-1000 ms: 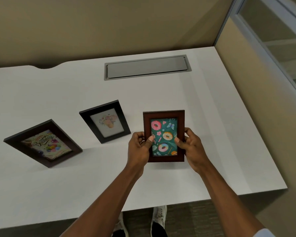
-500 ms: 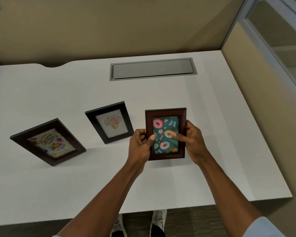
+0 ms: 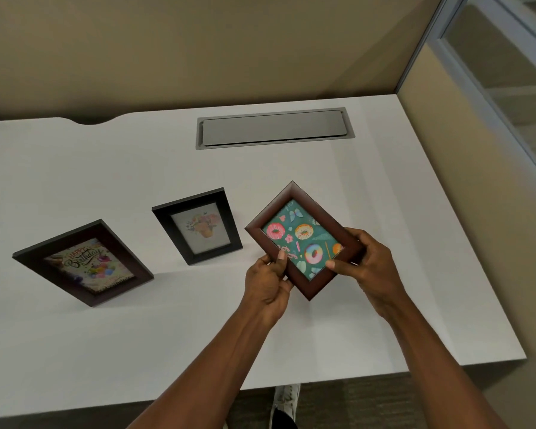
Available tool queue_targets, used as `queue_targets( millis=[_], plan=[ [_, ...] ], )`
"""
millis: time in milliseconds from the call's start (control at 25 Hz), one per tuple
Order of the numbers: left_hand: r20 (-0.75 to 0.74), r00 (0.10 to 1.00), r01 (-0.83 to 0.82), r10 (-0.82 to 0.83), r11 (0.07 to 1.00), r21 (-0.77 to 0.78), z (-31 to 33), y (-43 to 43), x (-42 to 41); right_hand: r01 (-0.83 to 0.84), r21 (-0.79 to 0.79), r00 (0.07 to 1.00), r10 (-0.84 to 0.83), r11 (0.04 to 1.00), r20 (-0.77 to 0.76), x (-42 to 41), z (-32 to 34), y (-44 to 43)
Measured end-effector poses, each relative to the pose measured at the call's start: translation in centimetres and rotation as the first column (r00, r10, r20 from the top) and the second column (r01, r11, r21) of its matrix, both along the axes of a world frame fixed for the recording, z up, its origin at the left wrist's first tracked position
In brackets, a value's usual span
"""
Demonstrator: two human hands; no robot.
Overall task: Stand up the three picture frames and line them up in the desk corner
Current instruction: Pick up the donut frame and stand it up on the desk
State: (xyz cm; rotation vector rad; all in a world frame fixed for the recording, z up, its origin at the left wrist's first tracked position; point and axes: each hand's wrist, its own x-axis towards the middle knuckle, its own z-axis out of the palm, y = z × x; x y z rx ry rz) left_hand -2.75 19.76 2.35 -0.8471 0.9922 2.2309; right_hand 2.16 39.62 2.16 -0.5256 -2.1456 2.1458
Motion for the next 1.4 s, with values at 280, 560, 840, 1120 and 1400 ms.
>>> queue_targets(
  millis=[280,560,840,1120,1400],
  plan=[
    [0.001,0.992,0.122,-0.123,0.986,-0.113,-0.9,-1.2,-1.1,0.174,-0.016,0.983,-0.175,0.985,-0.053,-1.9,1.4,2.0],
    [-0.296,0.861,0.327,-0.414,0.896,-0.301,0.0,-5.0,-4.7,-0.086,0.214,0.985,0.116,0.973,-0.13,-7.4,6.8,4.1],
    [-0.403,0.581,0.521,-0.708,0.703,-0.485,1.3,-4.0,-4.8,-0.501,0.454,0.846,0.527,0.737,0.077,-12.7,10.1,0.7],
    [-0.494,0.638,0.382,-0.59,0.8,-0.463,0.5,-4.3,-4.4,-0.374,0.498,0.906,0.423,0.782,0.017,-13.1,10.0,0.7],
    [-0.522,0.687,0.322,-0.505,0.856,-0.403,0.5,-4.5,-5.8,0.035,0.052,0.998,-0.037,0.998,0.05,-6.6,1.8,0.5]
  ],
)
